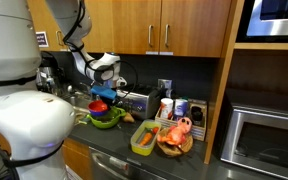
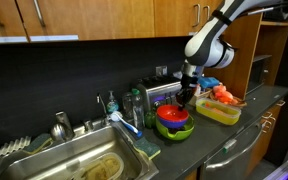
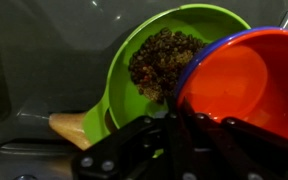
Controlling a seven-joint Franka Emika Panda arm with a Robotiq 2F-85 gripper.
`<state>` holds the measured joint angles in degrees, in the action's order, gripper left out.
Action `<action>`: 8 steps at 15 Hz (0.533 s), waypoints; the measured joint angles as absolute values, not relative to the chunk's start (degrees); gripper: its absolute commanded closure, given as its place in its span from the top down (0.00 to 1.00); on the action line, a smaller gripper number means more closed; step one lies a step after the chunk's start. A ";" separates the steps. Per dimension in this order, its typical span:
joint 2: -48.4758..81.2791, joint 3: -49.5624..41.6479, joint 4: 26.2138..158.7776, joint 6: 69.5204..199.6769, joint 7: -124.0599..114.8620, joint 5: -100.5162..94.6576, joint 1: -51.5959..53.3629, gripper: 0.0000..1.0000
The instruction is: Move the red and blue bowl to the counter
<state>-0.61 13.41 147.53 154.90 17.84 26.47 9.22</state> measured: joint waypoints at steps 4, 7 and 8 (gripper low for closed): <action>-4.25 12.25 149.65 155.80 17.82 28.27 9.60 0.02; -7.10 10.37 151.66 157.02 17.73 29.31 9.95 0.02; -8.02 9.65 152.40 157.40 17.72 29.55 10.06 0.02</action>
